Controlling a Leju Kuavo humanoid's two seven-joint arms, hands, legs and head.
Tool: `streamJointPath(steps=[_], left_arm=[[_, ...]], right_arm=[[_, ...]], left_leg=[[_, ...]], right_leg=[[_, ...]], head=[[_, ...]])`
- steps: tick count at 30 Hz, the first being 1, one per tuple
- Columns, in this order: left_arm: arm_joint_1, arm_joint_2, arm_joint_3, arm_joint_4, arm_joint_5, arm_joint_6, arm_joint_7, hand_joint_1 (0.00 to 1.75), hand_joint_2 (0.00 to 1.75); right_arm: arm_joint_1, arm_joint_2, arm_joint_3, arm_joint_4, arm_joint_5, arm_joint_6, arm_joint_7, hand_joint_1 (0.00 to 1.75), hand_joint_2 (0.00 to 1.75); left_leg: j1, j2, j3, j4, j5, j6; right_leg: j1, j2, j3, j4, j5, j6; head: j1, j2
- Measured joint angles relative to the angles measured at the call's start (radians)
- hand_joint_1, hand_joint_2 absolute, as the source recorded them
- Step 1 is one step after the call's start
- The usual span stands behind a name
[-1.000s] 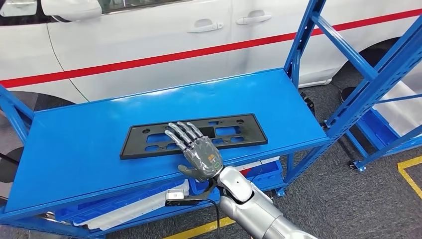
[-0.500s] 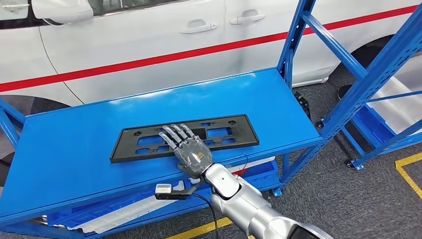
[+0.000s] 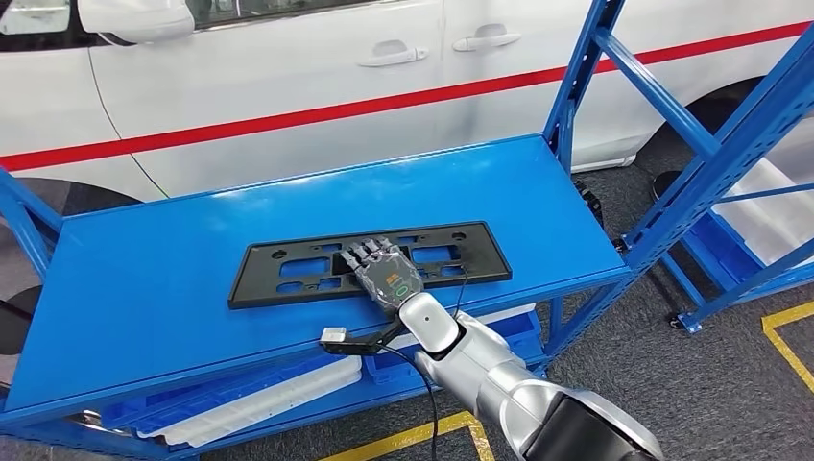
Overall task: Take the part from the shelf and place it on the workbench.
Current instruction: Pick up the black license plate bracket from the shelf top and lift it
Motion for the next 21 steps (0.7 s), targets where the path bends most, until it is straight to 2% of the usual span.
streamJointPath(steps=[3,5,6,8,9,10,11,13,14,15,17,19,20,21], left_arm=[[0.000,0.001,0.005,0.000,-0.002,0.001,-0.001,0.00,0.00],[0.000,0.002,0.007,0.000,-0.004,0.002,-0.001,0.00,0.00],[0.000,0.002,0.008,0.000,-0.004,0.002,-0.001,0.00,0.00],[0.000,0.002,0.009,0.000,-0.005,0.003,-0.001,0.00,0.00],[0.001,0.003,0.009,0.000,-0.007,0.004,-0.001,0.00,0.00],[0.001,0.003,0.010,0.000,-0.009,0.005,-0.003,0.00,0.00],[0.001,0.004,0.010,0.000,-0.010,0.007,-0.008,0.00,0.00],[0.001,0.007,0.011,0.000,-0.012,0.007,-0.033,0.00,0.00],[0.000,0.007,0.012,0.000,-0.012,0.005,-0.049,0.00,0.00],[-0.001,0.008,0.012,0.000,-0.013,0.003,-0.064,0.00,0.00],[-0.001,0.009,0.012,0.000,-0.013,0.001,-0.084,0.00,0.00],[0.000,0.009,0.012,0.000,-0.014,0.000,-0.090,0.00,0.00],[-0.001,0.010,0.012,0.000,-0.014,0.000,-0.092,0.00,0.00],[-0.001,0.010,0.012,0.000,-0.014,0.000,-0.093,0.00,0.00]], right_arm=[[-0.010,-0.003,0.000,0.025,0.000,-0.006,0.006,1.75,1.75],[-0.015,-0.004,-0.001,0.036,0.001,-0.010,0.006,1.75,1.75],[-0.017,-0.004,-0.001,0.041,0.001,-0.012,0.006,1.75,1.75],[-0.018,-0.004,-0.001,0.050,0.002,-0.016,0.003,1.75,1.75],[-0.018,-0.004,-0.001,0.054,0.004,-0.020,0.000,1.75,1.75],[-0.018,-0.004,-0.002,0.057,0.006,-0.027,-0.006,1.75,1.75],[-0.018,-0.004,-0.003,0.059,0.007,-0.034,-0.013,1.75,1.75],[-0.018,-0.003,-0.008,0.061,0.006,-0.050,-0.028,1.75,1.75],[-0.018,-0.003,-0.013,0.061,0.003,-0.057,-0.035,1.75,1.75],[-0.018,-0.003,-0.018,0.061,0.000,-0.063,-0.042,1.75,1.75],[-0.018,-0.003,-0.028,0.061,-0.007,-0.070,-0.053,1.75,1.75],[-0.018,-0.003,-0.037,0.061,-0.010,-0.072,-0.059,1.75,1.75],[-0.019,-0.003,-0.041,0.061,-0.011,-0.072,-0.060,1.75,1.75],[-0.018,-0.004,-0.044,0.061,-0.011,-0.072,-0.061,1.75,1.75]], left_leg=[[0.000,0.000,-0.001,0.000,-0.002,-0.018],[0.002,0.001,-0.016,0.037,-0.030,-0.027],[0.003,0.001,-0.037,0.085,-0.059,-0.031],[0.005,0.001,-0.098,0.221,-0.122,-0.038],[0.006,0.001,-0.121,0.270,-0.136,-0.041],[0.006,0.001,-0.129,0.286,-0.131,-0.042],[0.007,0.001,-0.118,0.259,-0.106,-0.043],[0.008,0.001,-0.055,0.125,-0.037,-0.040],[0.007,0.001,-0.026,0.062,-0.014,-0.036],[0.006,0.000,-0.009,0.023,-0.004,-0.032],[0.002,-0.001,-0.004,0.005,-0.004,-0.020],[0.005,0.000,-0.004,0.003,0.000,-0.007],[0.007,0.001,-0.003,0.001,0.002,0.000],[0.008,0.002,-0.003,-0.002,0.004,0.006]], right_leg=[[0.002,0.002,0.003,-0.015,0.004,-0.014],[-0.003,0.001,0.005,-0.023,0.010,-0.026],[-0.005,0.000,0.006,-0.025,0.011,-0.030],[-0.004,-0.002,0.004,-0.025,0.011,-0.033],[-0.003,-0.002,0.004,-0.024,0.011,-0.033],[-0.003,-0.002,0.005,-0.024,0.011,-0.033],[-0.003,-0.002,0.006,-0.024,0.010,-0.032],[-0.003,0.000,0.009,-0.021,0.007,-0.027],[-0.002,0.001,0.008,-0.018,0.005,-0.023],[0.000,0.002,0.006,-0.016,0.005,-0.018],[0.002,0.003,0.002,-0.015,0.007,-0.009],[0.001,0.003,-0.001,-0.008,-0.002,0.002],[0.001,0.003,-0.011,0.016,-0.019,0.006],[0.000,0.002,-0.032,0.063,-0.048,0.009]], head=[[0.000,0.000],[0.000,0.000],[0.000,0.000],[0.000,0.000],[0.000,0.000],[0.000,0.000],[0.000,0.000],[0.000,0.000],[0.000,0.000],[0.000,0.000],[0.000,0.000],[0.000,0.000],[0.000,0.000],[0.000,0.000]])
